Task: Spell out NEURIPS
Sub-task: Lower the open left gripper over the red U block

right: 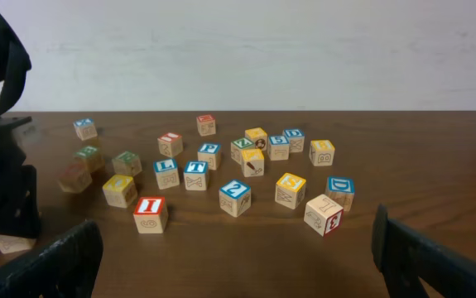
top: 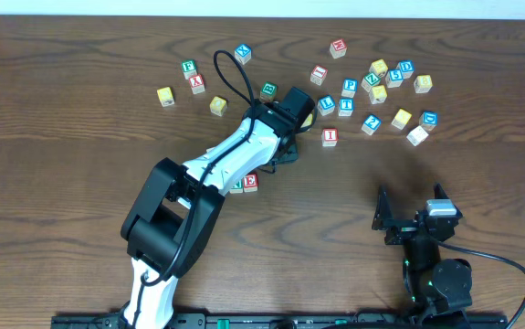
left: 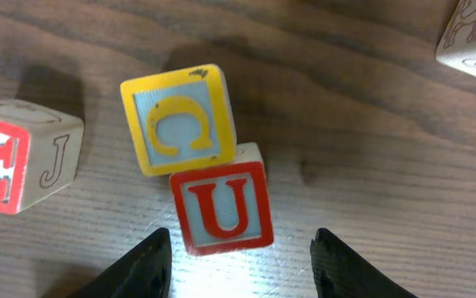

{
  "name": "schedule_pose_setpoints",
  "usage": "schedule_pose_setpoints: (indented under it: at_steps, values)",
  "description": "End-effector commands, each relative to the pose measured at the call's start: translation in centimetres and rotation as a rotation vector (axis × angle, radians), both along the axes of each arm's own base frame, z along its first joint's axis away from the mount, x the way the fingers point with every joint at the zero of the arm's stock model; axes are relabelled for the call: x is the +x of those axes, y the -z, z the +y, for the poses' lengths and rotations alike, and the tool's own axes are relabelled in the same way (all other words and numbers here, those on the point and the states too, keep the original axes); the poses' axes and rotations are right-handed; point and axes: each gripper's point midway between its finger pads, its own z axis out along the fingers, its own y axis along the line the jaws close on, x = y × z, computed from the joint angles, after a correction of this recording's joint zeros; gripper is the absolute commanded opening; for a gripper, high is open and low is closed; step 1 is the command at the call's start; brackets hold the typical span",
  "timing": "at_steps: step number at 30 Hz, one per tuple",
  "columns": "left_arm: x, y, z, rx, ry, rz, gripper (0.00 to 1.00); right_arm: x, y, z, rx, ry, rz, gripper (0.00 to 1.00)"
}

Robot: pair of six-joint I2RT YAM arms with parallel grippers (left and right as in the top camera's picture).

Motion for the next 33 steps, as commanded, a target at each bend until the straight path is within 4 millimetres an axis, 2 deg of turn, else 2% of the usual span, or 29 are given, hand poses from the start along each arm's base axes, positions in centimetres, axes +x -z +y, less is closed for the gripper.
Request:
schedule_pose_setpoints:
  at_steps: [1, 19, 28, 33]
  values:
    - [1.0, -0.3, 0.0, 0.001, -0.022, -0.031, 0.53, 0.0, 0.1, -0.3, 0.012, 0.013, 0.004, 0.99]
    - [1.7, -0.4, 0.7, 0.014, -0.112, -0.07, 0.53, 0.0, 0.1, -0.3, 0.012, 0.013, 0.004, 0.99]
    - [1.5, 1.0, 0.8, 0.031, -0.114, -0.047, 0.53, 0.0, 0.1, -0.3, 0.012, 0.013, 0.004, 0.99]
    - [1.8, 0.9, 0.6, 0.024, -0.114, -0.055, 0.53, 0.0, 0.1, -0.3, 0.012, 0.013, 0.004, 0.99]
